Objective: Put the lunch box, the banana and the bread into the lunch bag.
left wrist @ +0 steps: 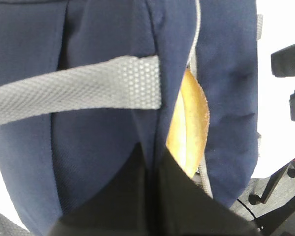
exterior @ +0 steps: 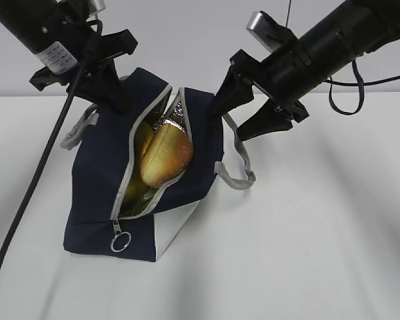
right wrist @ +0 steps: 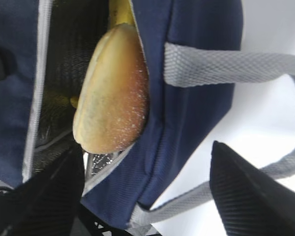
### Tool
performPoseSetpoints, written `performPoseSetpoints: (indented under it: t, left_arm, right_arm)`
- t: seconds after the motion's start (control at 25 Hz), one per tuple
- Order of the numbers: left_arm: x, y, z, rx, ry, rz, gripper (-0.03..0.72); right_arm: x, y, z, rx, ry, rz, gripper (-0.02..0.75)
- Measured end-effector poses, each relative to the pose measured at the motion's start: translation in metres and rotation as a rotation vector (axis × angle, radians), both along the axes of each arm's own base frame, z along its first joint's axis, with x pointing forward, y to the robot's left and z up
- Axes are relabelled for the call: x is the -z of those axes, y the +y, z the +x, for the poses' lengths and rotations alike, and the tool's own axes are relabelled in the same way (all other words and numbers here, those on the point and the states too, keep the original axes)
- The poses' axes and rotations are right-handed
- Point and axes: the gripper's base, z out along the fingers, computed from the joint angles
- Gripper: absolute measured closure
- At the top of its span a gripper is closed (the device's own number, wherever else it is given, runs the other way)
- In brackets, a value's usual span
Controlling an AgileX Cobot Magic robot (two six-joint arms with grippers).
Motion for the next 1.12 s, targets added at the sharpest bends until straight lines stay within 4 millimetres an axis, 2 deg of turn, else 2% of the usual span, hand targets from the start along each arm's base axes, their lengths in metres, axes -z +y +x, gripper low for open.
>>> performPoseSetpoints:
  t: [0.28,0.44,0.52,0.6,0.8,0.84,0.92,1.12]
  left_arm:
    - [0.0,0.0,0.0,0.001,-0.001,0.001,0.69]
    - [0.0,0.0,0.0,0.003,-0.003,0.001,0.69]
    - [0.0,0.0,0.0,0.003,-0.003,0.001,0.69]
    - [0.0,0.0,0.0,0.003,-0.003,0.002,0.69]
    - [0.0,0.0,0.0,0.002,-0.007,0.004,0.69]
    - [0.0,0.0,0.001,0.001,-0.009,0.004,0.69]
    - [0.0,0.0,0.001,-0.002,-0.015,0.0,0.69]
    - [-0.003,-0.006,0.003,-0.021,-0.027,-0.064,0.69]
  right_arm:
    - [0.02,0.021,0.001,-0.025,0.053,0.027,0.153]
    - [0.028,0.025,0.004,-0.015,0.055,0.02,0.169]
    - [0.028,0.025,0.006,-0.003,0.043,0.018,0.222]
    - [0.028,0.025,0.007,0.008,0.032,0.016,0.309]
    - [0.028,0.025,0.008,0.017,0.022,0.013,0.656]
    - [0.028,0.024,0.008,0.017,0.022,0.011,0.695]
    - [0.028,0.024,0.008,0.017,0.022,0.011,0.734]
    - [0.019,0.023,0.007,0.015,-0.002,0.011,0.741]
